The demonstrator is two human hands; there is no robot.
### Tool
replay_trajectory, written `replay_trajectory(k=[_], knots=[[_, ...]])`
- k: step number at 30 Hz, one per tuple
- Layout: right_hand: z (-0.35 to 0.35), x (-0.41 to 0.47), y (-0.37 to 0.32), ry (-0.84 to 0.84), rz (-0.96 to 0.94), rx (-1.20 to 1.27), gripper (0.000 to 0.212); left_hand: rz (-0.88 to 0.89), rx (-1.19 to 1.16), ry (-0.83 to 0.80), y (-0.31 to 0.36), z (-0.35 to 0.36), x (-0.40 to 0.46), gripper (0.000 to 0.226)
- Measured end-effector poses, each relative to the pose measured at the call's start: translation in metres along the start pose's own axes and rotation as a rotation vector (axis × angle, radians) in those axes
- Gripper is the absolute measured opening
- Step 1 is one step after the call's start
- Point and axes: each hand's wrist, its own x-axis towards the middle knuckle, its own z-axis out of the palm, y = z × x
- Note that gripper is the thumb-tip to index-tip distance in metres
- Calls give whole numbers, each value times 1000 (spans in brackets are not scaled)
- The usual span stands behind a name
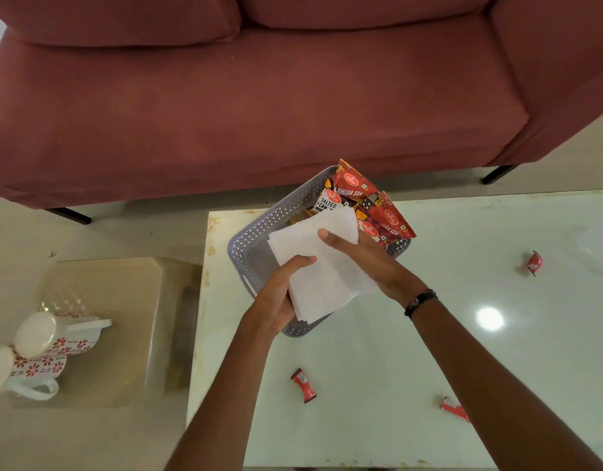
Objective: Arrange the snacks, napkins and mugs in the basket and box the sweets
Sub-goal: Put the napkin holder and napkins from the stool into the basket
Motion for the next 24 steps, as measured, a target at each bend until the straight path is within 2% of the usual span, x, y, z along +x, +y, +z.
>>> replay_trajectory(k=[3, 6, 8, 10, 12, 13, 15, 18, 21, 24], knots=[[-12, 0, 2, 33, 46, 101, 24, -28, -25, 30, 4, 2, 0, 19], [-18, -1, 11, 33, 105, -41, 29, -61, 13, 101, 8, -2, 4, 21], [-16, 2, 16, 96, 118, -163, 35, -67, 90, 159, 8, -1, 10, 16], [-9, 7, 19, 236, 47, -309, 42, -25, 156, 208, 5, 3, 16, 14], [1, 9, 21, 380, -64, -493, 41, 48, 235, 277, -1, 7, 23, 18], [7, 8, 23, 394, -119, -580, 39, 70, 283, 315, -5, 7, 25, 20], [20, 6, 31, 317, -211, -729, 39, 78, 371, 359, -12, 9, 29, 27], [30, 8, 45, 252, -258, -890, 39, 24, 571, 350, -21, 11, 37, 38], [30, 20, 42, 346, -249, -968, 35, 48, 687, 402, -17, 14, 48, 40], [24, 41, 29, 456, -287, -982, 38, 184, 701, 451, -4, 22, 60, 35]])
